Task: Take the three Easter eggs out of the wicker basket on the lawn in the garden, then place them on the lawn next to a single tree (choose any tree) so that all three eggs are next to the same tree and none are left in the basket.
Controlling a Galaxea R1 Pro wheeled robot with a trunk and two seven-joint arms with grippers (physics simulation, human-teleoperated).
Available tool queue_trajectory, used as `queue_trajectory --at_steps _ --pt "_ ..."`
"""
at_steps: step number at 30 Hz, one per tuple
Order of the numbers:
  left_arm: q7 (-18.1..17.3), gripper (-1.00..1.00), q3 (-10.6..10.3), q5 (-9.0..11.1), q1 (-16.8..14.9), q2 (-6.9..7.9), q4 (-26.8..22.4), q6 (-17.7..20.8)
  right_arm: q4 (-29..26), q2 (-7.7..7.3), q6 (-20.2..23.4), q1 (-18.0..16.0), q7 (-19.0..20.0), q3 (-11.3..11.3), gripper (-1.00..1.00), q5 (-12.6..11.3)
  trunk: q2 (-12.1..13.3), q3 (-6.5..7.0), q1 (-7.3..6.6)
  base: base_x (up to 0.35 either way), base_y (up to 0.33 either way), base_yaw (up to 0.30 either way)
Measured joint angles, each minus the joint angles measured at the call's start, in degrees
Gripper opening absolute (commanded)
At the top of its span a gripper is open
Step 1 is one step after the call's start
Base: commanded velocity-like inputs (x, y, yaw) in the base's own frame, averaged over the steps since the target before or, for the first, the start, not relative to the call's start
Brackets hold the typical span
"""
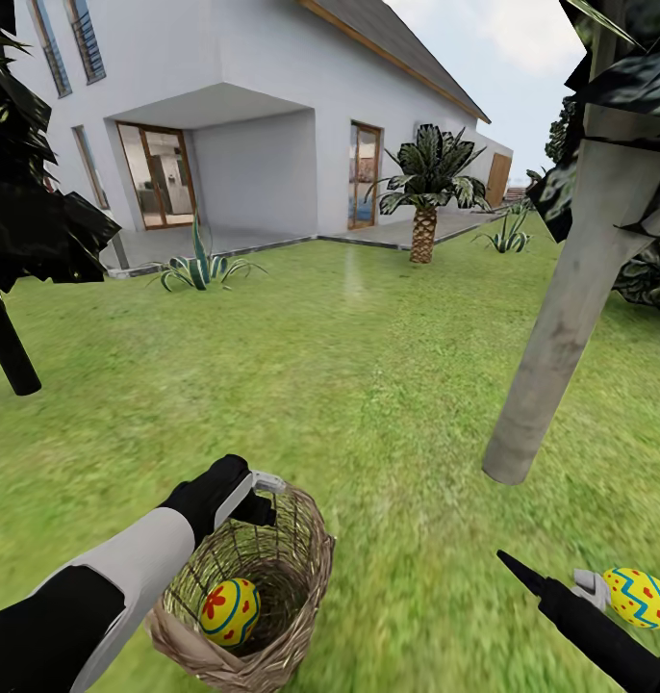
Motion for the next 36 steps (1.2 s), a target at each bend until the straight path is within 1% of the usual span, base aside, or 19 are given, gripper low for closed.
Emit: queue_trajectory --at_steps 7,11,36 --pt "0.0 1.0 0.0 0.0 0.0 0.0 0.0 0.0 -0.5 0.0 0.1 0.0 -0.3 0.9 1.0 0.0 0.0 -0.41 0.0 0.0 0.0 0.0" --pt "0.0 1.0 0.0 0.0 0.0 0.0 0.0 0.0 -0.5 -0.03 0.2 0.0 -0.4 1.1 1.0 0.1 0.0 -0.76 0.0 0.0 0.0 0.0" --pt "0.1 1.0 0.0 0.0 0.0 0.0 0.0 0.0 -0.5 -0.09 0.2 0.0 -0.6 1.2 1.0 0.1 0.0 -3.07 0.0 0.0 0.0 0.0"
